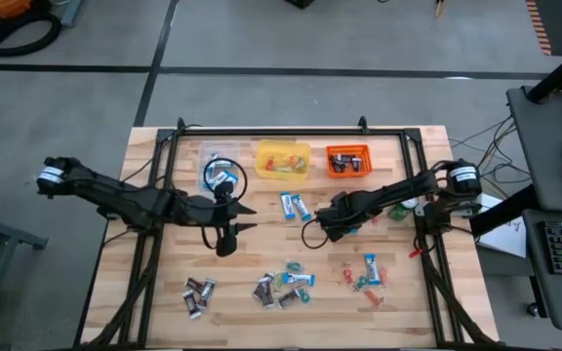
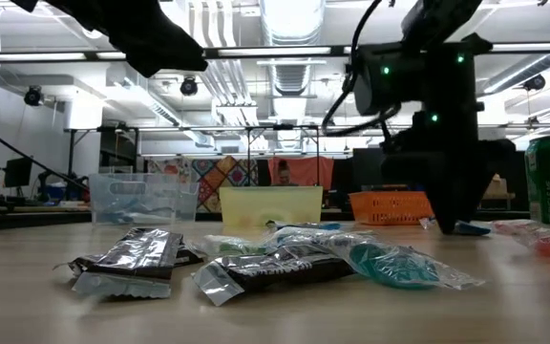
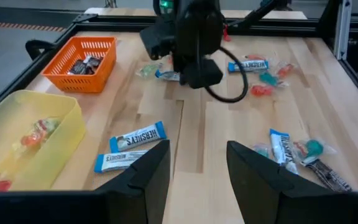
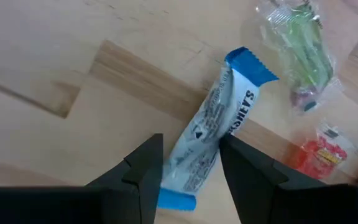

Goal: Sort candy
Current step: Put the white chocolate into the transparent bin

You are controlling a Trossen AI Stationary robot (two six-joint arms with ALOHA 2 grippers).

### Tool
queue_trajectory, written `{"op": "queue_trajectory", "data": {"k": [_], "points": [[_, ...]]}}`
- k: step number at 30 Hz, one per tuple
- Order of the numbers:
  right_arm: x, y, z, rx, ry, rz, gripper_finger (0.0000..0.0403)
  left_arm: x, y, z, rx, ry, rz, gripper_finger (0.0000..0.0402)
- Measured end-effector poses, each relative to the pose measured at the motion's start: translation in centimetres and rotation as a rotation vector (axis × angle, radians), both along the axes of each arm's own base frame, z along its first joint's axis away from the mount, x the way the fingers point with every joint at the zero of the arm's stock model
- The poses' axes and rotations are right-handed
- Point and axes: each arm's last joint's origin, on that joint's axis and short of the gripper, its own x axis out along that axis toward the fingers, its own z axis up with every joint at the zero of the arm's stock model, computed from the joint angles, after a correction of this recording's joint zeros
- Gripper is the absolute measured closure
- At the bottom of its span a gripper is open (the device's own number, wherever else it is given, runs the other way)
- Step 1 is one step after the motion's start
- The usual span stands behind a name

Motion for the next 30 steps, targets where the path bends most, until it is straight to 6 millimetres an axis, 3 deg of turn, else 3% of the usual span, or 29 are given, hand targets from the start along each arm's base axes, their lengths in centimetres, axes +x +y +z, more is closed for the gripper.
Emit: {"op": "queue_trajectory", "data": {"k": [4, 10, 15, 23, 30], "points": [[0.4, 0.0, -0.7, 0.006, 0.005, 0.029, 0.0289, 0.1, -0.3, -0.2, -0.011, -0.02, -0.008, 0.0261], [0.4, 0.2, 0.0, 0.029, -0.029, 0.085, 0.0379, 0.1, -0.9, -0.4, 0.011, -0.019, -0.042, 0.0261], [0.3, 0.9, 2.3, 0.045, -0.138, 0.194, 0.0389, 0.8, -1.3, -1.0, 0.027, -0.013, -0.058, 0.0261], [1.9, 4.2, 5.9, 0.112, -0.583, 0.612, 0.039, 2.9, -2.2, -2.5, 0.041, -0.046, -0.121, 0.0261], [3.9, 6.8, 6.7, 0.021, -0.988, 0.935, 0.039, 4.7, -2.9, -3.5, 0.05, -0.127, -0.181, 0.0261]]}}
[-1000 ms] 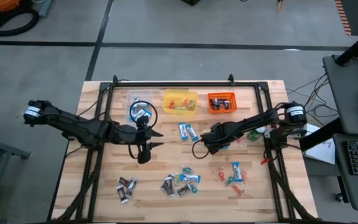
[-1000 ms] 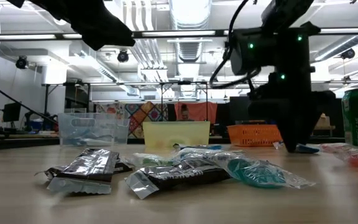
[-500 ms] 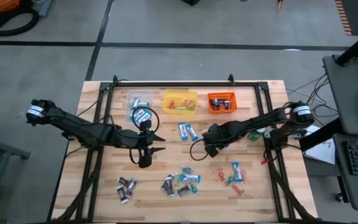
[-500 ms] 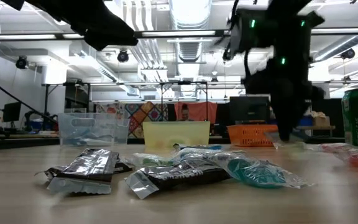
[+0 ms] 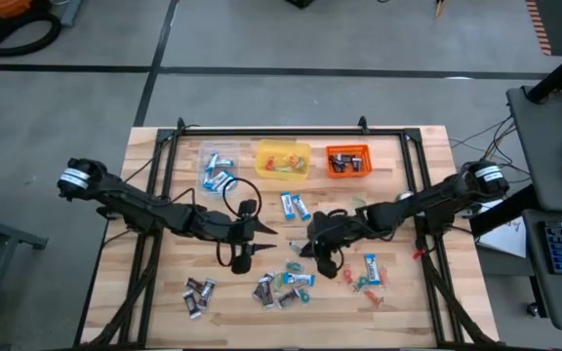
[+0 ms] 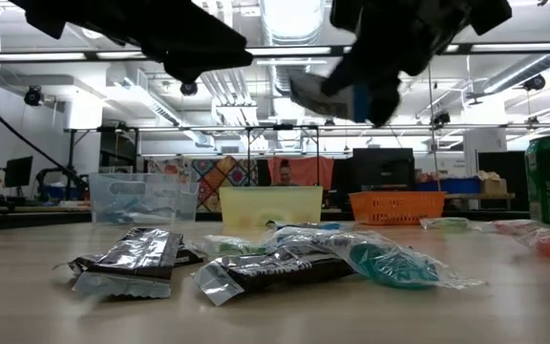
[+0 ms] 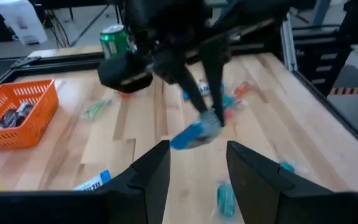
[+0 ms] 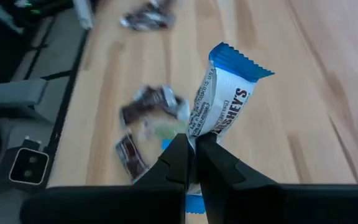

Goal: Sort candy
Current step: Put the white chocolate into the transparent bin

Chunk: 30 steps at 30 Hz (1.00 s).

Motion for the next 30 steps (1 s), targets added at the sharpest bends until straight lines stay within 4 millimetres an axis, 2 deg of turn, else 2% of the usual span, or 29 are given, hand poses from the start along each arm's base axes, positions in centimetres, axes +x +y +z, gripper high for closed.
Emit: {"op": "queue_trajectory", "data": {"k": [4, 6, 9, 12, 15, 19, 22, 25, 28, 30], "points": [[0.6, 0.4, -0.4, -0.075, -0.154, 0.075, 0.039, 0.2, -0.1, -0.3, 0.017, 0.004, -0.005, 0.026], [0.9, 0.5, -0.2, -0.111, -0.262, 0.101, 0.039, -0.3, 0.1, -0.3, 0.035, 0.049, 0.0, 0.0261], [1.2, 0.3, 0.3, -0.144, -0.375, 0.109, 0.039, -2.2, 0.9, 0.7, 0.059, 0.129, 0.103, 0.026], [1.5, -1.2, 0.9, -0.153, -0.395, 0.013, 0.039, -4.4, 1.9, 2.2, 0.086, 0.152, 0.2, 0.026], [2.0, -4.7, 1.2, -0.2, -0.29, -0.16, 0.039, -6.4, 2.6, 3.7, 0.119, 0.131, 0.251, 0.026], [2.0, -10.3, 0.6, -0.225, -0.111, -0.245, 0.039, -8.5, 3.3, 4.8, 0.172, 0.085, 0.267, 0.026], [1.3, -14.6, 1.0, -0.239, -0.028, -0.363, 0.039, -9.8, 3.8, 4.5, 0.204, 0.06, 0.264, 0.026], [-0.3, -18.7, 1.5, -0.236, 0.142, -0.523, 0.039, -11.1, 4.2, 4.2, 0.21, 0.035, 0.291, 0.026], [-1.7, -21.2, 2.2, -0.224, 0.264, -0.64, 0.039, -12.0, 4.5, 3.9, 0.193, -0.001, 0.31, 0.026], [-1.8, -22.1, 2.9, -0.246, 0.257, -0.692, 0.039, -12.4, 4.8, 3.6, 0.187, -0.018, 0.326, 0.026]]}}
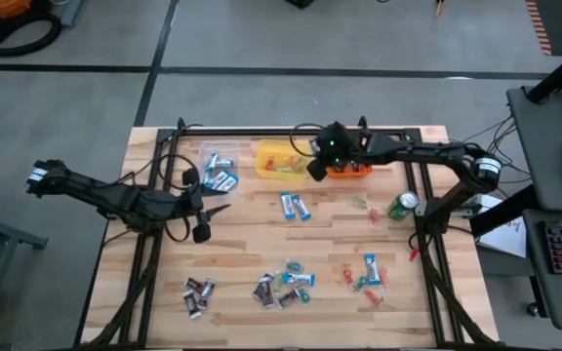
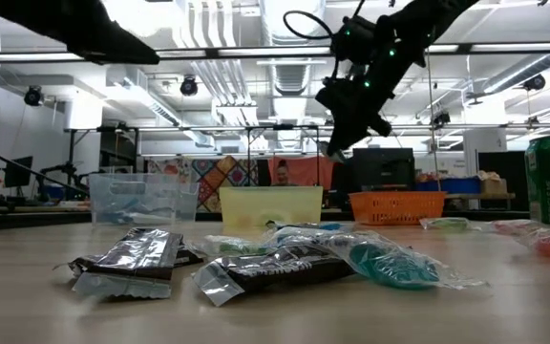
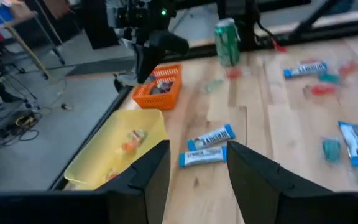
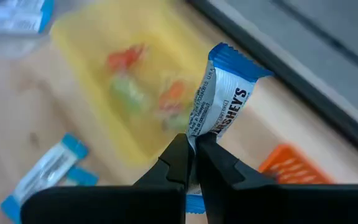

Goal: Sort candy
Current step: Put the white chocolate into the transparent bin

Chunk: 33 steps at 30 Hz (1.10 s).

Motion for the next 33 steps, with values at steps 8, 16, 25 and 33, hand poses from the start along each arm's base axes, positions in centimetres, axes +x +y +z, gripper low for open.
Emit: {"op": "queue_trajectory", "data": {"k": [8, 16, 25, 33], "points": [[3.3, -1.9, 3.3, -0.221, -0.37, 0.136, 0.039, -1.2, 1.2, 0.1, 0.079, -0.087, 0.201, 0.026], [9.1, -3.4, 2.5, -0.326, -0.609, 0.292, 0.039, -2.4, 1.6, 2.5, 0.099, -0.172, 0.207, 0.026], [16.4, -3.4, -1.7, -0.296, -0.61, 0.361, 0.039, -2.9, 1.7, 2.5, 0.084, -0.195, 0.21, 0.026], [19.8, -3.1, -3.5, -0.274, -0.621, 0.381, 0.039, -2.9, 1.7, 2.5, 0.063, -0.201, 0.214, 0.026]]}}
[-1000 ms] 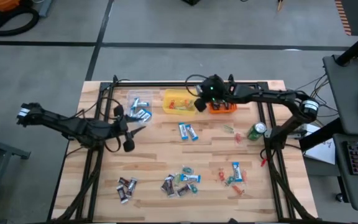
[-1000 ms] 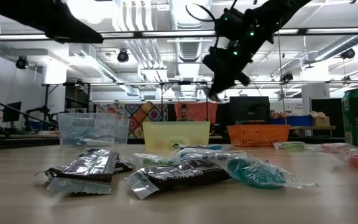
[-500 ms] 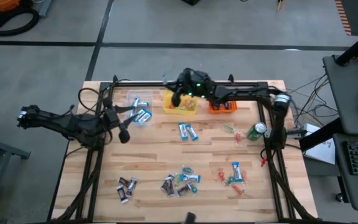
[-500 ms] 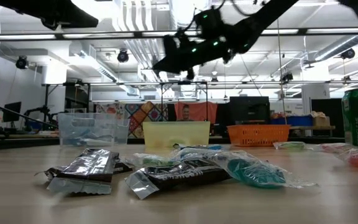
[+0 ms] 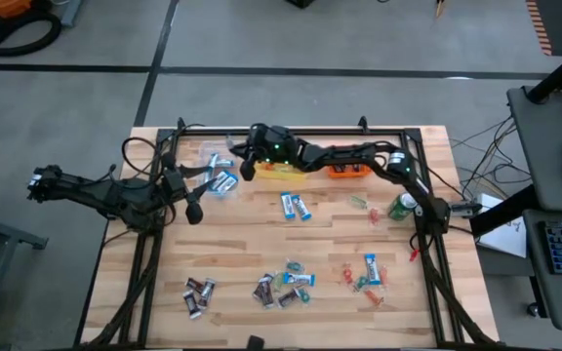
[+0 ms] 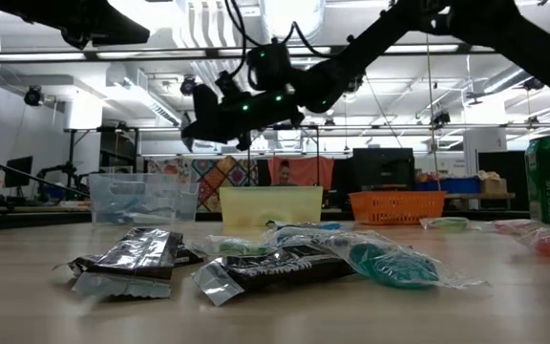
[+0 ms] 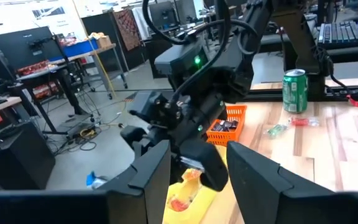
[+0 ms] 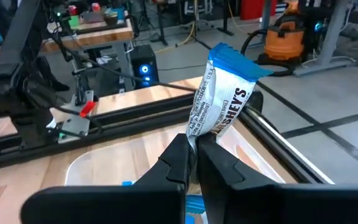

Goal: Sort candy
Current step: Put the white chocolate into the transparent bin, then put the black chocolate into the orange bin

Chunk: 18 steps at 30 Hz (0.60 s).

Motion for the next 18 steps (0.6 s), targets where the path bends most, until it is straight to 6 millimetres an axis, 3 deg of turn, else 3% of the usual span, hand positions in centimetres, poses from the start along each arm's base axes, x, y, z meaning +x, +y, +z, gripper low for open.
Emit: {"op": "queue_trajectory", "data": {"k": [4, 11, 14, 18], "points": [[1.0, 0.2, -0.8, 0.027, 0.008, 0.029, 0.0376, 0.0, 0.0, 0.0, 0.0, 0.001, -0.001, 0.026], [3.0, 1.0, -3.1, 0.157, 0.091, 0.043, 0.0283, 0.0, 0.0, 0.1, -0.039, -0.031, 0.001, 0.026], [3.1, 1.2, -2.6, 0.201, 0.173, 0.091, 0.0249, 0.0, 0.0, 0.0, -0.107, -0.067, 0.004, 0.026], [2.6, 1.9, -0.4, 0.226, 0.227, 0.194, 0.0226, 0.5, -0.5, -0.6, -0.261, -0.07, -0.103, 0.0261]]}}
